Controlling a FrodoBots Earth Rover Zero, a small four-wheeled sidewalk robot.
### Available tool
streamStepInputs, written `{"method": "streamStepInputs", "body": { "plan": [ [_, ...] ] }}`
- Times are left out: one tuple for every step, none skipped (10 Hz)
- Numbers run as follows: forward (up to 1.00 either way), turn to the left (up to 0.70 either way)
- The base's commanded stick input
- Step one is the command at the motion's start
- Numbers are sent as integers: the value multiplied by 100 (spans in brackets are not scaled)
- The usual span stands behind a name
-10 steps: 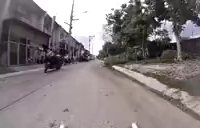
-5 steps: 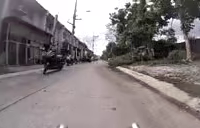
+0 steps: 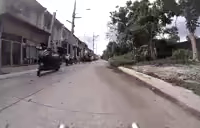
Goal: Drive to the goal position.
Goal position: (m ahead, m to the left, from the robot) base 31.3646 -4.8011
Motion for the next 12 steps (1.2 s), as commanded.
{"method": "streamStepInputs", "body": {
  "plan": [
    [100, 1],
    [100, 1],
    [100, 1],
    [100, 1],
    [100, 1],
    [100, 1],
    [100, 1],
    [100, 1],
    [100, 1],
    [100, 0],
    [100, -8],
    [100, -25]
  ]
}}
